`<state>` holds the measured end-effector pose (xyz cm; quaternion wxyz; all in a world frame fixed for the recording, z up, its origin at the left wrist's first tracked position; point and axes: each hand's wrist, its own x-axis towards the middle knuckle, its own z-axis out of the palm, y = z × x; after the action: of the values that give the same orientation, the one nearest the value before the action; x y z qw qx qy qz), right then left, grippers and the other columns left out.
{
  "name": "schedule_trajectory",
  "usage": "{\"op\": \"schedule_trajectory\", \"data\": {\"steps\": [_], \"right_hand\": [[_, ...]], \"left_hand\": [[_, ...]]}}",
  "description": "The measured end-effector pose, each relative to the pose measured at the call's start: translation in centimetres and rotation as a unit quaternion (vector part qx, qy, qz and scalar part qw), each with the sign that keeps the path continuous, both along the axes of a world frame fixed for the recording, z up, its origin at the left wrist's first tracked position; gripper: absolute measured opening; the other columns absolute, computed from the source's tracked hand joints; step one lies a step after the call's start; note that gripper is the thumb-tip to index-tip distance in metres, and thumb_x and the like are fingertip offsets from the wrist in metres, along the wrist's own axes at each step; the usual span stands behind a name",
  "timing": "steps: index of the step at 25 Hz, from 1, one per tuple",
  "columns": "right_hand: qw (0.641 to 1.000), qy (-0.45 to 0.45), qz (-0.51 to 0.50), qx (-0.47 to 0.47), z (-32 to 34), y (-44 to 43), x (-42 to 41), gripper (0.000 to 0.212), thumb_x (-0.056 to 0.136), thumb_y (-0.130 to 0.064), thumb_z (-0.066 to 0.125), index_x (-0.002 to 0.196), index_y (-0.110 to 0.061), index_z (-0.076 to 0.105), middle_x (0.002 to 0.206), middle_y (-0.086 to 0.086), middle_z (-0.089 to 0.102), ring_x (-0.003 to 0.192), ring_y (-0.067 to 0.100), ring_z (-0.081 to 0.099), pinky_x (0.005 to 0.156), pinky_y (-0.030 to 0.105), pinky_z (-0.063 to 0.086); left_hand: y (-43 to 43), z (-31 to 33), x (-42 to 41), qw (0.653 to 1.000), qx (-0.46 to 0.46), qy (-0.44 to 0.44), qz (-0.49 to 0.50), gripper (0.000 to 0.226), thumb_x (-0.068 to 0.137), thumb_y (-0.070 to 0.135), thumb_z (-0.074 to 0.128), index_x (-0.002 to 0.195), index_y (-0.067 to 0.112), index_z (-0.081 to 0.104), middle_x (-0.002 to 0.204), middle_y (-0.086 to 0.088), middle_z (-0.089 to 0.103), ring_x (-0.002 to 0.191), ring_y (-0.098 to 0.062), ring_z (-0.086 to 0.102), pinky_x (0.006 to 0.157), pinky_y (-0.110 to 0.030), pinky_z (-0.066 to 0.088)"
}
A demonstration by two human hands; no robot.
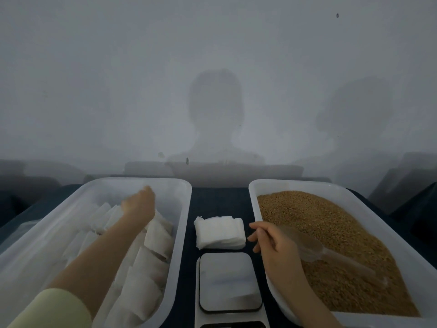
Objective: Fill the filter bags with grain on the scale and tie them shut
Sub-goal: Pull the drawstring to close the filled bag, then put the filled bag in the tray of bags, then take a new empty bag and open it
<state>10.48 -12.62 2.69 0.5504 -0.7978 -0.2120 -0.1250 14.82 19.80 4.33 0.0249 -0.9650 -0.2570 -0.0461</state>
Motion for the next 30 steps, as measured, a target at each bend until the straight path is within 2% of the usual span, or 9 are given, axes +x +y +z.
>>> {"op": "schedule_trajectory", "data": {"steps": [3,6,12,18,21,23,25,28,30], "right_hand": [[0.998,-0.006,-0.053,0.037,0.2,-0.4,0.3,0.022,0.096,-0.011,0.047,0.095,-0.027,0.062,0.076,-0.006,0.065,0.067,0.005,0.061,0.062,0.019,0.048],[0.994,0.004,-0.087,0.072,0.2,-0.5,0.3,0.020,0.096,-0.012,0.046,0.097,-0.022,0.063,0.077,-0.005,0.065,0.066,0.005,0.060,0.060,0.017,0.048],[0.992,0.020,-0.093,0.087,0.3,-0.8,0.1,0.021,0.097,-0.013,0.046,0.095,-0.026,0.062,0.077,-0.005,0.065,0.067,0.004,0.060,0.061,0.015,0.048],[0.992,0.020,-0.095,0.086,0.2,-0.7,0.1,0.023,0.096,-0.014,0.046,0.091,-0.032,0.061,0.076,-0.006,0.065,0.066,0.003,0.059,0.060,0.014,0.047],[0.990,0.038,-0.098,0.090,0.2,-0.8,0.2,0.023,0.096,-0.015,0.047,0.090,-0.033,0.061,0.076,-0.007,0.065,0.066,0.004,0.060,0.060,0.016,0.048],[0.990,0.050,-0.096,0.085,0.1,-0.8,0.2,0.023,0.096,-0.015,0.047,0.091,-0.033,0.061,0.078,-0.007,0.065,0.068,0.004,0.060,0.060,0.018,0.048],[0.991,0.051,-0.091,0.082,0.3,-0.7,0.1,0.020,0.095,-0.014,0.048,0.096,-0.029,0.062,0.081,-0.006,0.065,0.069,0.003,0.061,0.060,0.017,0.049],[0.995,0.050,-0.066,0.055,1.0,-0.5,0.0,0.017,0.096,-0.014,0.048,0.101,-0.020,0.063,0.082,-0.005,0.065,0.071,0.003,0.062,0.064,0.014,0.050],[0.993,0.110,-0.024,0.030,1.4,0.2,-0.5,0.017,0.097,-0.021,0.048,0.101,-0.019,0.064,0.081,-0.002,0.067,0.072,0.005,0.065,0.064,0.016,0.052]], "left_hand": [[-5.4,2.5,1.5,0.978,0.134,-0.085,-0.133,0.021,0.098,0.022,0.046,0.117,0.016,0.054,0.112,-0.004,0.065,0.105,-0.023,0.060,0.085,-0.032,0.044],[-12.1,1.7,2.0,0.947,0.063,0.018,-0.315,0.028,0.099,0.032,0.046,0.105,0.012,0.064,0.100,-0.007,0.067,0.089,-0.024,0.061,0.076,-0.031,0.040],[-15.7,-2.2,1.9,0.937,0.029,0.245,-0.247,0.028,0.097,0.012,0.048,0.122,0.002,0.055,0.130,-0.015,0.054,0.122,-0.034,0.050,0.111,-0.046,0.031],[-16.0,-2.2,1.1,0.948,0.013,0.196,-0.249,0.028,0.097,0.011,0.042,0.120,0.001,0.056,0.126,-0.017,0.056,0.120,-0.036,0.050,0.113,-0.050,0.026],[-15.2,-1.0,0.8,0.968,-0.170,0.011,-0.185,0.025,0.097,0.009,0.038,0.089,0.003,0.061,0.089,-0.014,0.063,0.089,-0.027,0.064,0.079,-0.031,0.048],[-14.0,0.0,0.3,0.942,-0.291,-0.114,-0.120,0.030,0.098,0.012,0.040,0.073,0.005,0.056,0.070,-0.008,0.055,0.063,-0.018,0.055,0.059,-0.025,0.042],[-13.3,0.5,-0.4,0.863,-0.458,-0.205,-0.048,0.023,0.097,0.011,0.042,0.082,0.002,0.058,0.075,-0.009,0.055,0.065,-0.018,0.051,0.061,-0.026,0.040],[-14.2,1.1,-3.1,0.569,-0.775,-0.275,0.009,0.018,0.095,-0.002,0.050,0.112,-0.003,0.056,0.108,-0.019,0.063,0.100,-0.031,0.062,0.076,-0.036,0.053],[-15.2,0.8,-5.3,0.442,-0.854,-0.275,0.018,0.024,0.093,-0.003,0.053,0.118,-0.002,0.054,0.115,-0.020,0.064,0.107,-0.034,0.063,0.079,-0.040,0.056]]}}
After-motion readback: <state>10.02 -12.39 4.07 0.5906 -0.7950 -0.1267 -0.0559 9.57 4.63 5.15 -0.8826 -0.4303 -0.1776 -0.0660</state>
